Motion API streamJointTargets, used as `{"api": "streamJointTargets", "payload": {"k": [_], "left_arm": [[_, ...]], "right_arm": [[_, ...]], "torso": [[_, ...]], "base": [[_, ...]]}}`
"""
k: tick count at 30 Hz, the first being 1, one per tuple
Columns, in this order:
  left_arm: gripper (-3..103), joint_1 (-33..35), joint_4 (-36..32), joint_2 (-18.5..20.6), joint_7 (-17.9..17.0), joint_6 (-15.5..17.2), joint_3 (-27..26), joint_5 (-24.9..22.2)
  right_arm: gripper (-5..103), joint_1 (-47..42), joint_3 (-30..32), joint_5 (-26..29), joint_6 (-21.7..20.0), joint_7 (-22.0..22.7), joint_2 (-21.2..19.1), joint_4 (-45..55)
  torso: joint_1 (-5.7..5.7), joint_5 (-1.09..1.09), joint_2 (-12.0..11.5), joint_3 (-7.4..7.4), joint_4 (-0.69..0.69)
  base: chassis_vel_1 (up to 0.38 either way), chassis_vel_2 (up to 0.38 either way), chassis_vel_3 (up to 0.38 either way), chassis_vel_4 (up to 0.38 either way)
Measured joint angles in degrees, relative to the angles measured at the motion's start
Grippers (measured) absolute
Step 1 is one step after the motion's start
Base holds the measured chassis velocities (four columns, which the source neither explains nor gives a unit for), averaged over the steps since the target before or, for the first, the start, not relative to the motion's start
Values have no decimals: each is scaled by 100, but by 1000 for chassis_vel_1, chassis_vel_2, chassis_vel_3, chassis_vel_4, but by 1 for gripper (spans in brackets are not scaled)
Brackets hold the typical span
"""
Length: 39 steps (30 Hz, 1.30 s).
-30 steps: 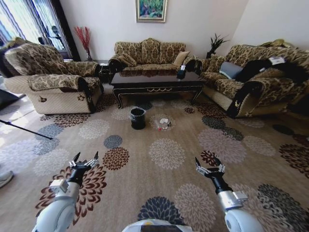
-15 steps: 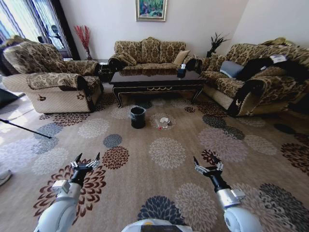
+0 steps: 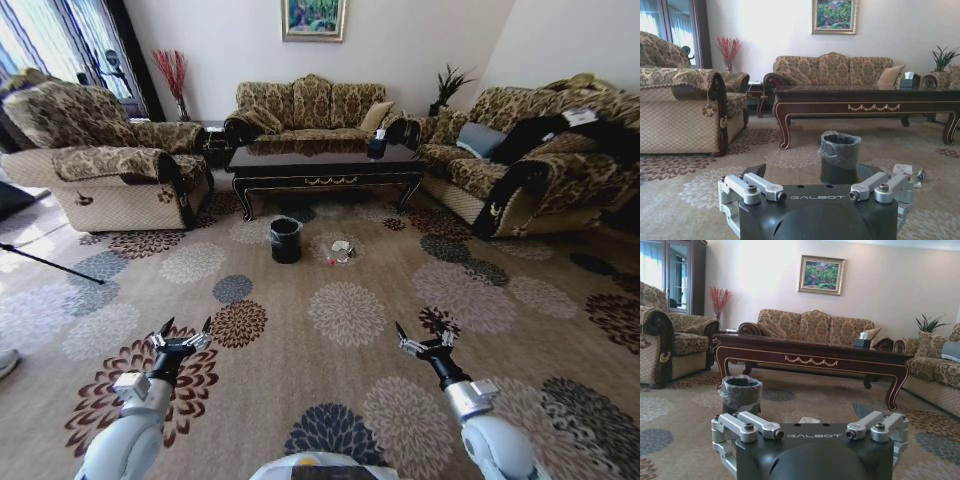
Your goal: Move to the front of the table and pick up the trash from the floor, then place it into the trash bin.
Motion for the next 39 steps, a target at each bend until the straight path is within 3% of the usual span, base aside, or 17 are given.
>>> {"api": "streamJointTargets", "payload": {"k": [16, 39], "left_arm": [[100, -90, 20, 95, -94, 19, 367, 132], [100, 23, -96, 59, -133, 29, 197, 126]], "right_arm": [[100, -35, 159, 134, -77, 60, 53, -53], [100, -151, 252, 61, 2, 172, 232, 61]], "torso": [[-115, 0, -354, -238, 0], [-244, 0, -854, -610, 0]], "base": [[0, 0, 0, 0], [0, 0, 0, 0]]}}
